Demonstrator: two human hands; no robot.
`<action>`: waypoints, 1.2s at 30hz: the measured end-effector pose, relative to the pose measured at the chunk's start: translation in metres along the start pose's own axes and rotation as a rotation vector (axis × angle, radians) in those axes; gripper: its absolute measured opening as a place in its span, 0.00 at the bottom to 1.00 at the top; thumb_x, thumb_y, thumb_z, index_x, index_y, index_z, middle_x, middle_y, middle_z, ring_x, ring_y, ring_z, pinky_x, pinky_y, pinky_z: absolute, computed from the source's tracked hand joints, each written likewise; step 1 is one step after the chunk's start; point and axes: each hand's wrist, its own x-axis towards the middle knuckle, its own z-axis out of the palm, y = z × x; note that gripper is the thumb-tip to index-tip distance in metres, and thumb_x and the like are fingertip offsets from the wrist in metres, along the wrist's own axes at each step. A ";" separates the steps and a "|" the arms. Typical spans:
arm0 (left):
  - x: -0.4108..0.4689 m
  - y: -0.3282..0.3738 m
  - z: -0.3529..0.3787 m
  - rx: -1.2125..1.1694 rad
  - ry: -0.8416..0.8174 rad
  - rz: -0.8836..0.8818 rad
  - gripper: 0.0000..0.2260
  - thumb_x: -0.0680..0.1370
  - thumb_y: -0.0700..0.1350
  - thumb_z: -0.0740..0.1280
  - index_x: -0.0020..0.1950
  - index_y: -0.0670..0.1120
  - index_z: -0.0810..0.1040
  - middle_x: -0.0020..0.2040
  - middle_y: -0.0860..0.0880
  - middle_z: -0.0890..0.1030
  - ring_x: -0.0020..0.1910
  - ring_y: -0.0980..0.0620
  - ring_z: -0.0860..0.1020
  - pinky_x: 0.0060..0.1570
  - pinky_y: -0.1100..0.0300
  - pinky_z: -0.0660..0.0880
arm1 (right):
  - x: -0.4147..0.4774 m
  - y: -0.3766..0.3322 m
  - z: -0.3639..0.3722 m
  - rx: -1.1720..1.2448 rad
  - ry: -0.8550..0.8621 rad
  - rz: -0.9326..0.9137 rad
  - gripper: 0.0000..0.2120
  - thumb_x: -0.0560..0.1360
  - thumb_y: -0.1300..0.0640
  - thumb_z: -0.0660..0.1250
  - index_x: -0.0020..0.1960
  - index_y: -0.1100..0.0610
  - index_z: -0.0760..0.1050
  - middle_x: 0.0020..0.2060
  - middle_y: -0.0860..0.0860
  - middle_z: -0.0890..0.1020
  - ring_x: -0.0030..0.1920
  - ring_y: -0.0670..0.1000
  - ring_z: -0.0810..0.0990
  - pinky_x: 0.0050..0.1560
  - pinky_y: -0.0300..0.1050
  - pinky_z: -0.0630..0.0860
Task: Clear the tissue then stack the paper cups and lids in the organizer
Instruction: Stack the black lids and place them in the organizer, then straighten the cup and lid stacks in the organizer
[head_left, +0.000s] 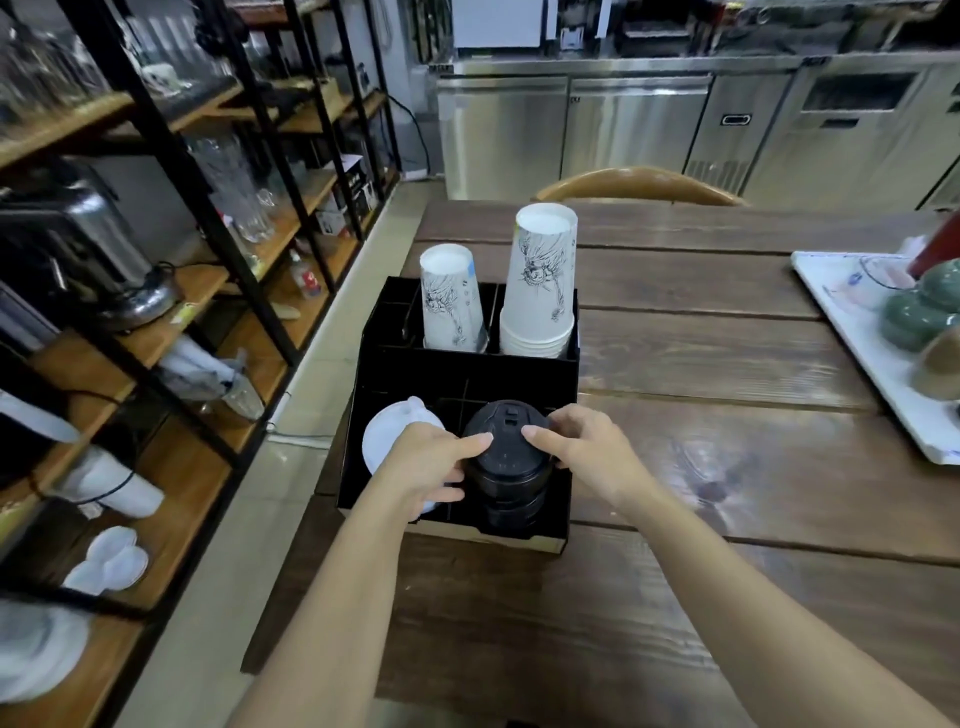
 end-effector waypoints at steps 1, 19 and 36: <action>0.002 -0.003 0.000 0.003 0.001 -0.006 0.23 0.74 0.45 0.70 0.64 0.34 0.72 0.63 0.38 0.76 0.62 0.41 0.76 0.50 0.52 0.78 | -0.001 0.001 0.002 -0.044 0.004 0.003 0.16 0.71 0.47 0.70 0.52 0.57 0.77 0.46 0.49 0.81 0.48 0.50 0.79 0.47 0.44 0.75; 0.024 -0.022 0.005 0.052 0.044 -0.019 0.14 0.75 0.41 0.69 0.55 0.33 0.76 0.54 0.37 0.81 0.50 0.43 0.82 0.45 0.57 0.81 | -0.001 -0.001 0.006 -0.278 -0.121 -0.018 0.15 0.75 0.48 0.66 0.51 0.59 0.80 0.47 0.54 0.84 0.49 0.52 0.82 0.52 0.51 0.79; 0.013 0.010 -0.011 0.174 0.108 0.207 0.05 0.77 0.45 0.65 0.47 0.45 0.72 0.43 0.42 0.75 0.41 0.47 0.74 0.45 0.55 0.76 | 0.009 -0.011 -0.013 -0.211 0.099 -0.078 0.14 0.76 0.49 0.64 0.56 0.57 0.77 0.48 0.50 0.82 0.52 0.50 0.79 0.50 0.41 0.71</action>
